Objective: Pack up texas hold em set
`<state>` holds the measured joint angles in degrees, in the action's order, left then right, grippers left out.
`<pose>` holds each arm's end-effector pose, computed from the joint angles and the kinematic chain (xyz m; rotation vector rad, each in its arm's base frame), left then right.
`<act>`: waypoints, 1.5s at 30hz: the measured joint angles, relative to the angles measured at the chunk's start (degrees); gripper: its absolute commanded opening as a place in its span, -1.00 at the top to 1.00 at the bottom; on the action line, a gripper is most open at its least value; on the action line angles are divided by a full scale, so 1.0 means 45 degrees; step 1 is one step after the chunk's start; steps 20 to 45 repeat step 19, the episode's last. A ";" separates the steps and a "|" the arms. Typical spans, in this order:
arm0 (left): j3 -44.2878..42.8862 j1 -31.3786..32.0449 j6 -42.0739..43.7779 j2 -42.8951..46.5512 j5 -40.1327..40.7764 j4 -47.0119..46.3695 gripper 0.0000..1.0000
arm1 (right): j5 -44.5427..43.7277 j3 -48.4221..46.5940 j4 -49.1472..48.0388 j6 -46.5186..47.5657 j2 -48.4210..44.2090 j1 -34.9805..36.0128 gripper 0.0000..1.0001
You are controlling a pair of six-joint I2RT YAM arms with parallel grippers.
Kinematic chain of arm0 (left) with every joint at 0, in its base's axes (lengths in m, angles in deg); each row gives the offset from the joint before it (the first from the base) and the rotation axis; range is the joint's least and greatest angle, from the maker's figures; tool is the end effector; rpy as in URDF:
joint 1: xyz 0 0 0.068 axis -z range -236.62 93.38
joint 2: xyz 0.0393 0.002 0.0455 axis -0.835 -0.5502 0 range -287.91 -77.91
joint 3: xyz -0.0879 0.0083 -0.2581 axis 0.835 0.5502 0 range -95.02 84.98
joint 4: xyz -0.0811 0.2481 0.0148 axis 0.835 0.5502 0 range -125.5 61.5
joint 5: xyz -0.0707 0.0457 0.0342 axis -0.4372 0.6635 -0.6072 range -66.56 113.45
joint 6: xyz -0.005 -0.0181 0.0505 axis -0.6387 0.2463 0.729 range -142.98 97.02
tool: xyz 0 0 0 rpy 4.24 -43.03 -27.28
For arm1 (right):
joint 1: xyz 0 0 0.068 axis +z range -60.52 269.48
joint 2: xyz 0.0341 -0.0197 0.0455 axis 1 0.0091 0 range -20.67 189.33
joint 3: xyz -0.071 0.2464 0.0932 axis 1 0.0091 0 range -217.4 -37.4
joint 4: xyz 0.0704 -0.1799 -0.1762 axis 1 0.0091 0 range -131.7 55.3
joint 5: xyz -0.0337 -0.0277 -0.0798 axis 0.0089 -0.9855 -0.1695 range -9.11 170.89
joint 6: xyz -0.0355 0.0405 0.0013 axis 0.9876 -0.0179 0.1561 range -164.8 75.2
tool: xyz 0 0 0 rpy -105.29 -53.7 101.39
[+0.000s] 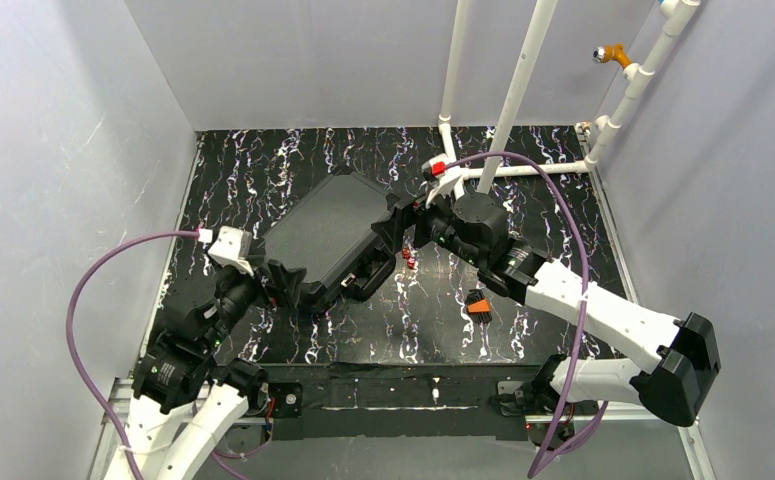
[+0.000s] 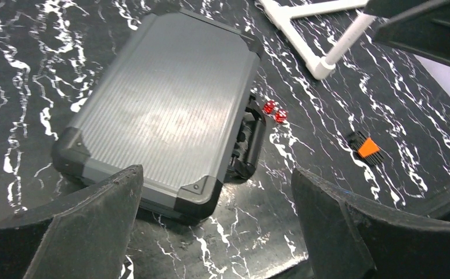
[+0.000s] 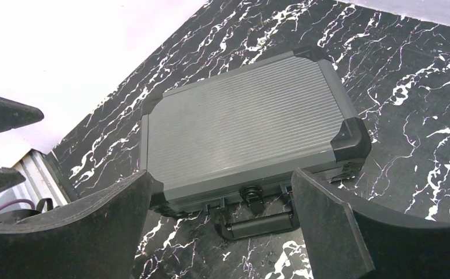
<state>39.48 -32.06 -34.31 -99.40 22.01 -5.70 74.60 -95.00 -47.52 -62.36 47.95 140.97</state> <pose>0.0749 -0.0352 0.3536 0.2144 1.6821 -0.4923 0.1803 0.2203 0.3616 -0.4205 1.6751 0.8149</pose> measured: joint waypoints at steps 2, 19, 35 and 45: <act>0.0019 0.0000 -0.0005 0.0248 0.0408 0.0005 -0.97 | 0.0000 0.0151 -0.0233 -0.0058 -0.0112 0.0005 -0.97; 0.0083 0.0000 0.0000 0.0826 0.1710 0.0005 -0.97 | -0.0199 0.0282 -0.1583 -0.0646 -0.0141 0.0005 -0.97; 0.0083 0.0000 0.0000 0.0826 0.1710 0.0005 -0.97 | -0.0199 0.0282 -0.1583 -0.0646 -0.0141 0.0005 -0.97; 0.0083 0.0000 0.0000 0.0826 0.1710 0.0005 -0.97 | -0.0199 0.0282 -0.1583 -0.0646 -0.0141 0.0005 -0.97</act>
